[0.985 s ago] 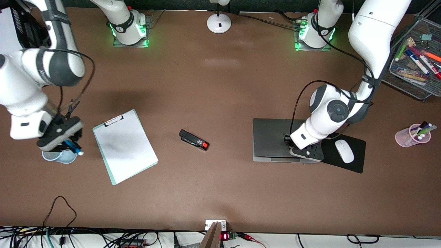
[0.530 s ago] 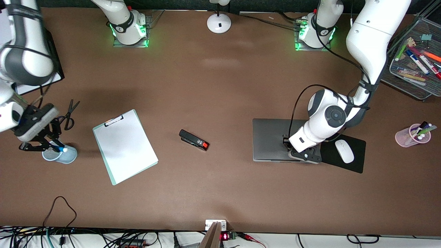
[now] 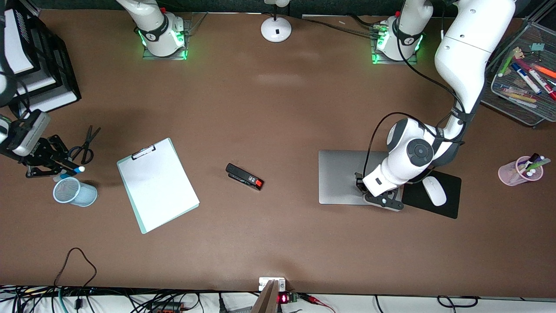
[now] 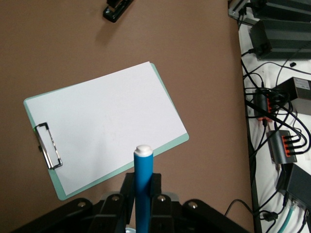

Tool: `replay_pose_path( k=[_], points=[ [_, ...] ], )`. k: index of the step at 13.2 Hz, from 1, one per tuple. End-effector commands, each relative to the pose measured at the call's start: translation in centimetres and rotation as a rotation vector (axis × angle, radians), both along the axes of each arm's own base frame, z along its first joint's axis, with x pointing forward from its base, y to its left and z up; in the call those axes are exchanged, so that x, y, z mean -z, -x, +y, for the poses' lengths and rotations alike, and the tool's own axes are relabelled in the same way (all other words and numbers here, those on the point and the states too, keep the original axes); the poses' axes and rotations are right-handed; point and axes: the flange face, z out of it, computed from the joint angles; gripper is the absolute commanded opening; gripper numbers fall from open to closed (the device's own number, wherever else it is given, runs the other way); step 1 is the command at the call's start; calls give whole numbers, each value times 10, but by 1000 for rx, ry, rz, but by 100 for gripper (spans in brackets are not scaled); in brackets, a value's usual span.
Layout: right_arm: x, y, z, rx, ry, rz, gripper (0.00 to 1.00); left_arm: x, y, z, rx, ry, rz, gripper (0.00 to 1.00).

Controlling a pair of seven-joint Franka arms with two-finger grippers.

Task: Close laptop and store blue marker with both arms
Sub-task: 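Drop the marker into the cup while the left gripper presses the lid shut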

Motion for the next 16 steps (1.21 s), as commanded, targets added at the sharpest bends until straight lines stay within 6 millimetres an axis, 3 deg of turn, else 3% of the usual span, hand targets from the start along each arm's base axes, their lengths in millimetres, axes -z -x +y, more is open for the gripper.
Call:
replay_pose_path(
  k=[1, 6, 11, 13, 14, 15, 16],
  points=[
    [17, 10, -23, -72, -65, 12, 0, -19, -7, 3, 4, -23, -25, 0],
    [27, 4, -62, -130, -132, 40, 0, -74, 1, 15, 14, -95, 47, 0],
    [45, 12, -75, -159, -215, 61, 0, -157, 17, 26, 7, -179, 129, 0],
    [55, 18, -84, -167, -243, 80, 0, -190, 19, 28, 16, -210, 189, 5],
    [54, 19, -90, -187, -245, 65, 0, -206, 23, 28, 33, -224, 213, 10],
    [54, 15, -97, -197, -246, 46, 0, -224, 26, 30, 57, -232, 212, 28],
    [56, 9, -104, -207, -259, 36, 0, -235, 28, 32, 85, -232, 210, 54]
  ],
)
